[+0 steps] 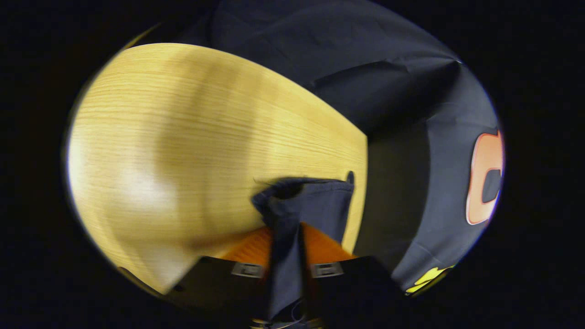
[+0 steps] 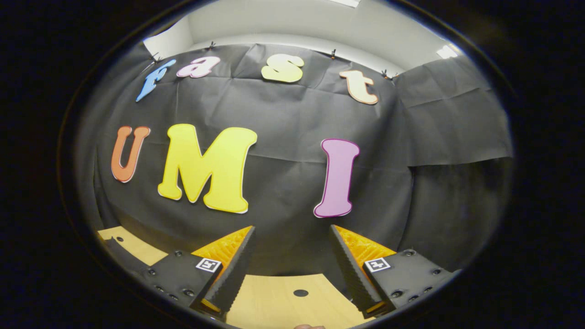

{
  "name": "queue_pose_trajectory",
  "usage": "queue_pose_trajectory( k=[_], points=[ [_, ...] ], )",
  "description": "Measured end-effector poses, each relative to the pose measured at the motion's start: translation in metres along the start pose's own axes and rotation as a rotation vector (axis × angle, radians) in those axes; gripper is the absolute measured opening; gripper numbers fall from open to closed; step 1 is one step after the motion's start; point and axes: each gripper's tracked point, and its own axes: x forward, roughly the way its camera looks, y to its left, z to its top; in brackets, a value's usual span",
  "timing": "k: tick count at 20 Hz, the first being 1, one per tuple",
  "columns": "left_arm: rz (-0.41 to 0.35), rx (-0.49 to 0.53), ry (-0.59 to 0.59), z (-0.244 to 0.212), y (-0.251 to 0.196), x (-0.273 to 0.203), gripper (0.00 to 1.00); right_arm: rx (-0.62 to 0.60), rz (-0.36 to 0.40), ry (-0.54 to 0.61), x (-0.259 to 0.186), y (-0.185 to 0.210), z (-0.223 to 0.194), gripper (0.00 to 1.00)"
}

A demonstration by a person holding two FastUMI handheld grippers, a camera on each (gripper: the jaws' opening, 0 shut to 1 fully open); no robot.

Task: Grasp the waist and the cuffs of the jeans and fold them to make the two legs overlap; first hold the waist and fold one-third of the jeans toward the cuffs, then hold the cuffs and fold the remaining one-third in the same direction to finish folding.

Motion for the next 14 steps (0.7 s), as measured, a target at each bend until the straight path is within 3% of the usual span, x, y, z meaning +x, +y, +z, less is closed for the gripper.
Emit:
queue_pose_trajectory(
  k=[1, 8, 11, 14],
  points=[
    [-0.009, 0.006, -0.003, 0.002, -0.003, 0.003, 0.05, 0.0, -0.001, -0.003, 0.0, -0.001, 0.001, 0.97],
    [-0.007, 0.22, -0.046, 0.0, -0.006, -0.002, 0.03, 0.001, 0.011, 0.014, 0.007, -0.004, -0.003, 0.98],
    [-0.052, 0.305, -0.085, -0.006, -0.031, -0.016, 0.04, -0.001, 0.028, 0.007, 0.008, -0.002, 0.001, 0.97],
    [-0.108, 0.474, -0.133, -0.019, -0.064, -0.029, 0.03, -0.008, 0.04, 0.01, 0.009, -0.003, 0.002, 0.98]
  ],
)
